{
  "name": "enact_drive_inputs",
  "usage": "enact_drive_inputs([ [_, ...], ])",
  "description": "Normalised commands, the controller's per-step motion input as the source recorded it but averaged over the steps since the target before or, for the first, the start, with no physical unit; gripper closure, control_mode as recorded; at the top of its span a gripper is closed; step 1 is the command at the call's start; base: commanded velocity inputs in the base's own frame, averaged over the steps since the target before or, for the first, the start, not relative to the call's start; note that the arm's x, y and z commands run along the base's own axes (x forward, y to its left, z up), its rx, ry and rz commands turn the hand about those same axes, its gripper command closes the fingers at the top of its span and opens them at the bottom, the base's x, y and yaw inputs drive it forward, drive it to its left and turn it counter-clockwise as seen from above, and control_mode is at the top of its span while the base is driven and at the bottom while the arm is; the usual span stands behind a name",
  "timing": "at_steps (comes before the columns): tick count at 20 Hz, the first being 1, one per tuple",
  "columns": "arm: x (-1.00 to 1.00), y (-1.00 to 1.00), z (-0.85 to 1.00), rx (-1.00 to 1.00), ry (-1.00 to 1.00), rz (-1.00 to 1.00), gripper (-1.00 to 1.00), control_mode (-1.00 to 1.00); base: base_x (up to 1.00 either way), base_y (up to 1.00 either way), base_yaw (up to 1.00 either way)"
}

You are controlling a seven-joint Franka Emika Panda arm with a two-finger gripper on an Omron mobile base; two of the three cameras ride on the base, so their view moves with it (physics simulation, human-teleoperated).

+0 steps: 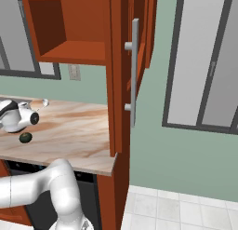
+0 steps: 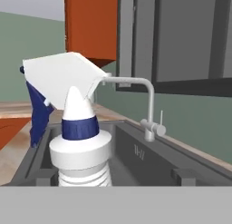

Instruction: Open the cabinet. Pick the spray and place it next to the sink. Then close the cabinet.

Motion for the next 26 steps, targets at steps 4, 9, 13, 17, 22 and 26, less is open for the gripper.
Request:
enact_drive_inputs([
  [4, 0.0, -0.08, -0.01, 0.0, 0.0, 0.0, -1.0, -1.0, 0.0, 0.0, 0.0],
  [9, 0.0, -0.08, 0.0, 0.0, 0.0, 0.0, -1.0, -1.0, 0.0, 0.0, 0.0],
  [13, 0.0, -0.01, -0.01, 0.0, 0.0, 0.0, -1.0, -1.0, 0.0, 0.0, 0.0],
  [17, 0.0, -0.01, 0.0, 0.0, 0.0, 0.0, -1.0, -1.0, 0.0, 0.0, 0.0],
  [22, -0.05, -0.1, 0.0, 0.0, 0.0, 0.0, -1.0, -1.0, 0.0, 0.0, 0.0],
  [26, -0.12, -0.2, 0.05, 0.0, 0.0, 0.0, -1.0, -1.0, 0.0, 0.0, 0.0],
])
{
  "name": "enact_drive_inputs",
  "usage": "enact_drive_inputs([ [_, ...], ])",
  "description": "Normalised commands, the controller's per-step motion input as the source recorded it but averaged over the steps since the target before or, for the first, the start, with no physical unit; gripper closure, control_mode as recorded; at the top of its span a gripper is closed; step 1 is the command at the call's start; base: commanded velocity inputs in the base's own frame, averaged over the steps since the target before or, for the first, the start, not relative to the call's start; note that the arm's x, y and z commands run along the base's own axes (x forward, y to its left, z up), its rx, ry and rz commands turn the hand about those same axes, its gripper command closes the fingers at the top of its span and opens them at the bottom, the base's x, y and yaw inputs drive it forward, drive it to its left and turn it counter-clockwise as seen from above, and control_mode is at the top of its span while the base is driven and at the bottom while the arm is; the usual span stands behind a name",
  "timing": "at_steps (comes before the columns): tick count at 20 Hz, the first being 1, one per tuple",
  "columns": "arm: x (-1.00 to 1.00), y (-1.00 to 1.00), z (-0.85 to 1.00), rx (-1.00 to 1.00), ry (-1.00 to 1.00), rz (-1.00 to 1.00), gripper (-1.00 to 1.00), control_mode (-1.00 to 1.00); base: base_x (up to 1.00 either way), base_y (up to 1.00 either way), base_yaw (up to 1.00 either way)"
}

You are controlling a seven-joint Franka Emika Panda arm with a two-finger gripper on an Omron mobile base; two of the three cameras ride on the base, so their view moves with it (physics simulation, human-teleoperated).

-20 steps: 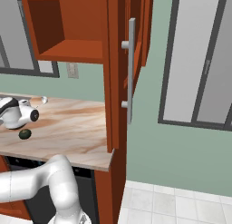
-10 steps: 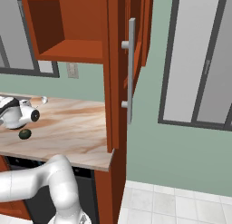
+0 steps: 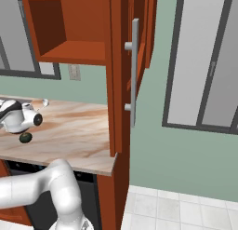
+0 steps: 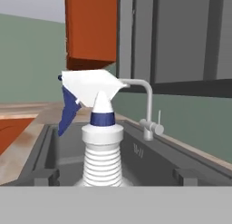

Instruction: Open the cabinet. Pick the spray and place it next to the sink. Then close the cabinet.

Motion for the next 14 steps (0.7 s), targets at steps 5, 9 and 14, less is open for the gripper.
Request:
enact_drive_inputs([
  [5, -0.14, -0.22, 0.13, 0.0, 0.0, -0.01, -1.0, -1.0, 0.0, 0.0, 0.0],
  [9, -0.1, -0.26, 0.22, 0.0, 0.0, -0.03, -1.0, -1.0, 0.0, 0.0, 0.0],
  [14, -0.15, -0.27, 0.2, 0.0, 0.0, -0.04, -1.0, -1.0, 0.0, 0.0, 0.0],
])
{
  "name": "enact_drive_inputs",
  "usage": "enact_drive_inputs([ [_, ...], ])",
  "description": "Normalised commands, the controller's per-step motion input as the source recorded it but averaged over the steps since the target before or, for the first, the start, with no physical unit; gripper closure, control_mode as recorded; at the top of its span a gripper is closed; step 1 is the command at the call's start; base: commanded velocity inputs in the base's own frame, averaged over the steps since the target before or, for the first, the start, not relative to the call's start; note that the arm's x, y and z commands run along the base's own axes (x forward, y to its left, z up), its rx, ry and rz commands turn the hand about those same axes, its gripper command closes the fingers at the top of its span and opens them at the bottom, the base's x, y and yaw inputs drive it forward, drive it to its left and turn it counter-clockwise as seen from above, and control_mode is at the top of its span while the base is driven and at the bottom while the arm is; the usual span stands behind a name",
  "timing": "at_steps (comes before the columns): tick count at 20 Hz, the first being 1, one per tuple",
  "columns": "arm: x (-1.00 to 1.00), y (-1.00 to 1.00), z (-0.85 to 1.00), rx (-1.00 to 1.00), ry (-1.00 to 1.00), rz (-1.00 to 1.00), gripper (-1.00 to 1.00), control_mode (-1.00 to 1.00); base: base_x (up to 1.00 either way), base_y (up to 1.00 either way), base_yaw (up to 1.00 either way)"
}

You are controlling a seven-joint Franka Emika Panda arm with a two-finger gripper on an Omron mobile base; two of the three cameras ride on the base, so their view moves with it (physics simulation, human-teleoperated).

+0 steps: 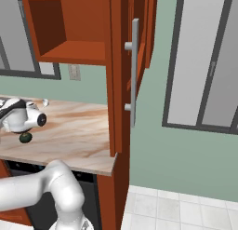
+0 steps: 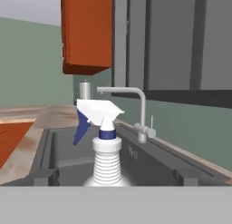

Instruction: Open the cabinet. Pick the spray and place it next to the sink. Then close the cabinet.

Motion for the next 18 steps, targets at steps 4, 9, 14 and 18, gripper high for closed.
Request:
enact_drive_inputs([
  [4, -0.16, -0.26, 0.23, 0.0, 0.01, -0.05, -1.0, -1.0, 0.0, 0.0, 0.0],
  [9, -0.18, -0.24, 0.26, 0.0, 0.08, -0.06, -1.0, -1.0, 0.0, 0.0, 0.0],
  [14, -0.21, -0.22, 0.3, -0.01, 0.15, -0.08, -1.0, -1.0, 0.0, 0.0, 0.0],
  [18, -0.2, -0.22, 0.33, -0.03, 0.18, -0.1, -1.0, -1.0, 0.0, 0.0, 0.0],
])
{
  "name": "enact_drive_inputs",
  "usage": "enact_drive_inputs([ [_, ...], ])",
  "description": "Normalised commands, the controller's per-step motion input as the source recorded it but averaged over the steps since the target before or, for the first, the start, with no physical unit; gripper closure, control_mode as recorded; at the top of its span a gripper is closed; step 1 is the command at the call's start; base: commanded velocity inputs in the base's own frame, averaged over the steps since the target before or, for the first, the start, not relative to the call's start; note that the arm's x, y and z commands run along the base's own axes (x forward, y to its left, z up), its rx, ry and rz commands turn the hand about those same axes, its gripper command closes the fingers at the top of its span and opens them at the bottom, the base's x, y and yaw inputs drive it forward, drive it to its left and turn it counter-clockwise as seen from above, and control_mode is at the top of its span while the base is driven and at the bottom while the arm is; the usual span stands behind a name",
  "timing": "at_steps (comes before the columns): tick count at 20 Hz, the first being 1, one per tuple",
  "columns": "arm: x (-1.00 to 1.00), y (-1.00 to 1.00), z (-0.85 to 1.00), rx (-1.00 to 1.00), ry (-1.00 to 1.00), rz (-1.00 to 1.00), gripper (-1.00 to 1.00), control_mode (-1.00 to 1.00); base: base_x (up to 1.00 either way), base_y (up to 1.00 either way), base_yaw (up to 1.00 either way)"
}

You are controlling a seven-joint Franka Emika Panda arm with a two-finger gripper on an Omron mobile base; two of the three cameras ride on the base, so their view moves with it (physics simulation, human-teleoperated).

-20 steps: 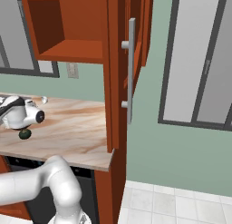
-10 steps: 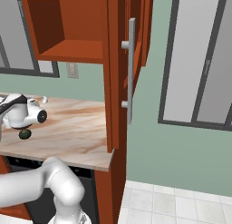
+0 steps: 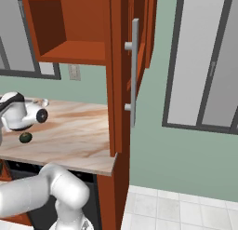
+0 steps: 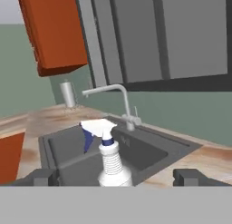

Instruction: Open the cabinet. Pick the spray and place it next to the sink. Then close the cabinet.

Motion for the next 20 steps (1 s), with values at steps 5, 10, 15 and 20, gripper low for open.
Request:
enact_drive_inputs([
  [5, -0.2, -0.23, 0.37, -0.03, 0.18, -0.11, -1.0, -1.0, 0.0, 0.0, 0.0],
  [10, -0.22, -0.25, 0.35, -0.03, 0.2, -0.13, -1.0, -1.0, 0.0, 0.0, 0.0],
  [15, -0.24, -0.25, 0.33, -0.03, 0.18, -0.14, -1.0, -1.0, 0.0, 0.0, 0.0],
  [20, -0.24, -0.27, 0.32, -0.01, 0.19, -0.16, -1.0, -1.0, 0.0, 0.0, 0.0],
])
